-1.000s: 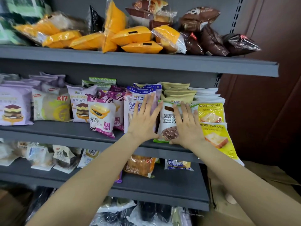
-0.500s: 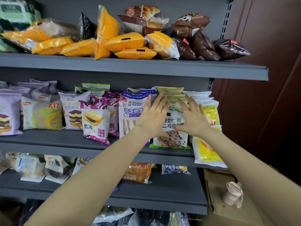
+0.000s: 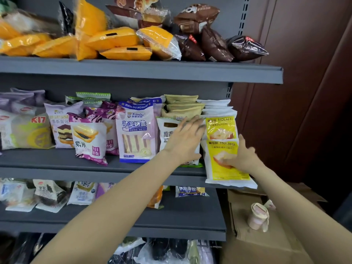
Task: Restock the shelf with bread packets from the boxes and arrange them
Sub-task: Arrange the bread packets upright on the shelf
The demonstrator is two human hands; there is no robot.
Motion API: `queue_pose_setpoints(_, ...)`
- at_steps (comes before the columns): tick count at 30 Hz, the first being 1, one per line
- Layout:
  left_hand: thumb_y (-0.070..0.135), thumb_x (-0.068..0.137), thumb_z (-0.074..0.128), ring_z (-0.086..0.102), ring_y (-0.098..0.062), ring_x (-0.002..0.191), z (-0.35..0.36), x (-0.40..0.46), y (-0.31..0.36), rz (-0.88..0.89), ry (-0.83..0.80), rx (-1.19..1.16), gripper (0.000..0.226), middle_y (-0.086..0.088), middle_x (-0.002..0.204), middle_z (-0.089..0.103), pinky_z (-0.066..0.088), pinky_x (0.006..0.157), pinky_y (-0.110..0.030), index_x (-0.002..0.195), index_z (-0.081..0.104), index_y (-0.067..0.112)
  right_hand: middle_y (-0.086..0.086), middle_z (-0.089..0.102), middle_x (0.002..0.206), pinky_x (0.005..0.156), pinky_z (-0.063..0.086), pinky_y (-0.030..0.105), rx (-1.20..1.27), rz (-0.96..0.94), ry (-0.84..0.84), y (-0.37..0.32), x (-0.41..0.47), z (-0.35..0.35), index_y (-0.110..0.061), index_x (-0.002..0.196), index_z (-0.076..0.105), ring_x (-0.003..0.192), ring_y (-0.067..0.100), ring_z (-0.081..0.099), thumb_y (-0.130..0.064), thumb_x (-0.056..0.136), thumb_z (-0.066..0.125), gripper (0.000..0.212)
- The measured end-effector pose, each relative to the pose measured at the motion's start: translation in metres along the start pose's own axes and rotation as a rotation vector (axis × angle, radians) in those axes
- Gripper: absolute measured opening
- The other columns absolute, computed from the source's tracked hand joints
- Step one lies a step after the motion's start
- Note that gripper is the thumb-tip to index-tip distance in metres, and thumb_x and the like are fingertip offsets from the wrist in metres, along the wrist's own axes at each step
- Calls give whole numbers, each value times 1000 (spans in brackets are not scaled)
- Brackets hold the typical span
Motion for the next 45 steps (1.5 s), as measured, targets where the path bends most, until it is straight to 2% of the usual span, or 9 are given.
queue_pose_setpoints(4,56,67,74,10,-28,147,5,10,6,-116,-53,22,108,-12,158,12,8,117,-50,149,16,16,18,40,145,99,40,39,269,42,27,12,8,4,-8,150,3,131,34,42,-34,69,82,116)
queue_pose_setpoints(6,59,66,73,7,-28,147,5,14,3,-136,-104,3,114,-12,158,4,6,116,-51,151,8,21,20,52,133,93,44,40,436,42,32,16,12,7,-2,139,36,121,34,52,-36,54,90,106)
queue_pose_setpoints(9,61,66,72,8,-28,146,5,17,-2,-145,-141,-61,114,-11,158,3,6,117,-49,151,5,24,17,71,94,76,52,40,671,-122,66,22,13,4,-4,92,67,83,27,66,-18,59,88,41)
queue_pose_setpoints(11,60,67,72,9,-26,146,4,18,-4,-156,-147,-113,112,-9,158,4,6,117,-48,151,6,25,7,71,85,70,53,34,731,-254,141,20,13,-7,-7,92,67,75,20,66,-6,72,79,24)
queue_pose_setpoints(14,56,67,74,11,-26,145,2,21,-6,-165,-142,-146,115,-8,157,7,6,118,-46,151,2,23,0,67,94,74,50,25,763,-351,241,12,26,-14,-12,104,60,85,13,64,-6,78,73,30)
queue_pose_setpoints(21,60,64,74,-1,-29,147,12,26,1,-76,-206,24,125,-14,158,-6,-2,115,-56,151,-8,23,17,35,138,99,32,39,211,-253,376,7,57,14,-14,146,25,127,33,32,-31,80,72,83)
queue_pose_setpoints(27,56,66,75,4,-30,147,18,28,6,-73,-133,86,122,-16,158,-6,1,115,-56,151,-7,24,17,1,151,112,28,41,170,-357,60,13,45,26,-41,145,-15,140,35,19,-20,61,87,134)
queue_pose_setpoints(38,64,66,70,-4,-27,148,14,24,17,-158,-117,113,121,-9,159,-9,-2,115,-54,150,-9,28,23,4,149,108,31,50,93,-304,231,1,67,39,-38,147,-15,136,43,21,-30,66,84,127)
queue_pose_setpoints(45,29,56,84,25,-32,143,7,53,53,-142,18,165,109,-20,153,27,23,116,-38,147,29,9,26,15,150,112,29,42,439,-368,172,33,87,21,-25,149,-14,139,35,20,-18,64,85,131)
Point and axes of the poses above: each hand's wrist, its own x-axis towards the middle knuckle, its own z-axis out of the palm, y = z × x, the point moved 1 cm from there along x, towards the middle knuckle
